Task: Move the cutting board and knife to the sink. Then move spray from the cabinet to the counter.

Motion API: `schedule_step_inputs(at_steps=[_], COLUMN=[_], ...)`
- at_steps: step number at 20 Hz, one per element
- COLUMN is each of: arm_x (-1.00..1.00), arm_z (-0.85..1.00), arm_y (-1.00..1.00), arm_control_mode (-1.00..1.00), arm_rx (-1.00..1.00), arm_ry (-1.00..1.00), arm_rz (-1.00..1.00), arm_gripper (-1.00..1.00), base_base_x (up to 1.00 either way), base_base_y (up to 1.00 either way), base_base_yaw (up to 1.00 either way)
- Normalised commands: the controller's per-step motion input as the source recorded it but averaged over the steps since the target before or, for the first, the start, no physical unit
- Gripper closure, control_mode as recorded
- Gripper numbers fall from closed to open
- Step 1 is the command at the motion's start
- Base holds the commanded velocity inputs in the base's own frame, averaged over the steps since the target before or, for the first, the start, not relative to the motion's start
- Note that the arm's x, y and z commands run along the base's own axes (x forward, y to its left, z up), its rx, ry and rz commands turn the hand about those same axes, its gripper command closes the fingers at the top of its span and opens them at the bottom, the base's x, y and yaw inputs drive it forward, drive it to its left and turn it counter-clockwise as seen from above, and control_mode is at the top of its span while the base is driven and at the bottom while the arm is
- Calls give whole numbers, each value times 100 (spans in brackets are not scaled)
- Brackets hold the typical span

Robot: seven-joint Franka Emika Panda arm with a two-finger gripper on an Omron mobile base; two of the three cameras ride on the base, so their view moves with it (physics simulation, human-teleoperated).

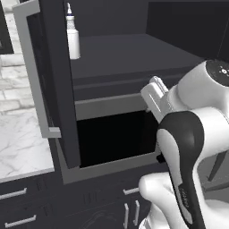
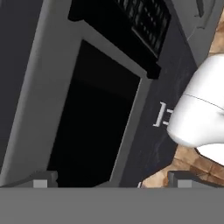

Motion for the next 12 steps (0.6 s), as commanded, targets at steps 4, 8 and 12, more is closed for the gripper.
schedule_step_inputs(at_steps=[4, 8, 12], arm_x=[0, 0, 0], arm_z=[93, 85, 51], arm_y=[19, 13, 38], arm_control_mode=[-100, -100, -100], arm_rx=[-1, -4, -21], arm_ry=[-23, -16, -4], arm_rz=[48, 48, 49], arm_gripper=[-100, -100, -100], base_base_x=[0, 0, 0], base_base_y=[0, 0, 0], base_base_yaw=[0, 0, 0])
